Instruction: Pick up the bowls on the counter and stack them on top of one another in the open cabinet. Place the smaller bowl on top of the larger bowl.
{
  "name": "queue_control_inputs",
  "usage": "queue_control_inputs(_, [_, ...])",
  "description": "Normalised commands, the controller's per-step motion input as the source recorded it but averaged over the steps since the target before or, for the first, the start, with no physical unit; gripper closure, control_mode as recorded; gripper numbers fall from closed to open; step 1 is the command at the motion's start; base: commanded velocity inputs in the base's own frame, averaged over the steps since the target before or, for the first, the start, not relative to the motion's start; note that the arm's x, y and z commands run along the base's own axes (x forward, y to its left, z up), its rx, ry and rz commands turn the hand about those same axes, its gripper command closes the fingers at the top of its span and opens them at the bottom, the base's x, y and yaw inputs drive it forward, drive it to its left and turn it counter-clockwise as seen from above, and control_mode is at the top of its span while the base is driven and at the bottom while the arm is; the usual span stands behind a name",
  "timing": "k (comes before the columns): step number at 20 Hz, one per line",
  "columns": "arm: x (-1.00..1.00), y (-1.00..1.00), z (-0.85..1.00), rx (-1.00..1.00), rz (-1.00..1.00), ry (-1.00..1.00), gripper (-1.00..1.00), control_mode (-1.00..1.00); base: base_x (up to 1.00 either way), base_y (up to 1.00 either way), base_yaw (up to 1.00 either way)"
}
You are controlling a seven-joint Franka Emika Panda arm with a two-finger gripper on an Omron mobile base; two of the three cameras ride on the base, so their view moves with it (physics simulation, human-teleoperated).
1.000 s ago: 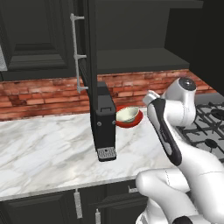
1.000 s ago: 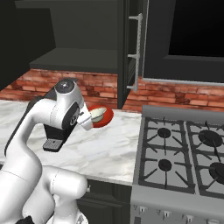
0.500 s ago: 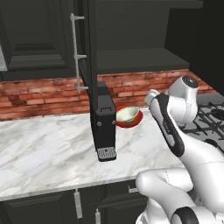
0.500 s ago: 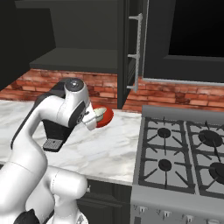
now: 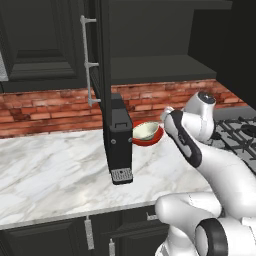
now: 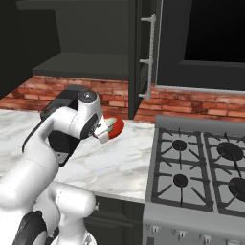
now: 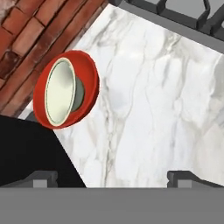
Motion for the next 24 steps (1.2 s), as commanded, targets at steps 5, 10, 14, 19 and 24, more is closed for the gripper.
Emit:
queue_control_inputs(5, [0.58,0.04,-0.35,0.00,0.00,0.07,-1.00,-1.00,0.00,0.00,0.00])
queue_control_inputs(10, [0.58,0.02,-0.36,0.00,0.00,0.04,-1.00,-1.00,0.00,0.00,0.00])
queue_control_inputs(14, [0.58,0.01,-0.37,0.00,0.00,0.03,-1.00,-1.00,0.00,0.00,0.00])
queue_control_inputs(19, [0.55,0.00,-0.39,0.00,0.00,0.01,-1.00,-1.00,0.00,0.00,0.00])
queue_control_inputs(24, [0.59,0.01,-0.39,0.00,0.00,0.00,-1.00,-1.00,0.00,0.00,0.00])
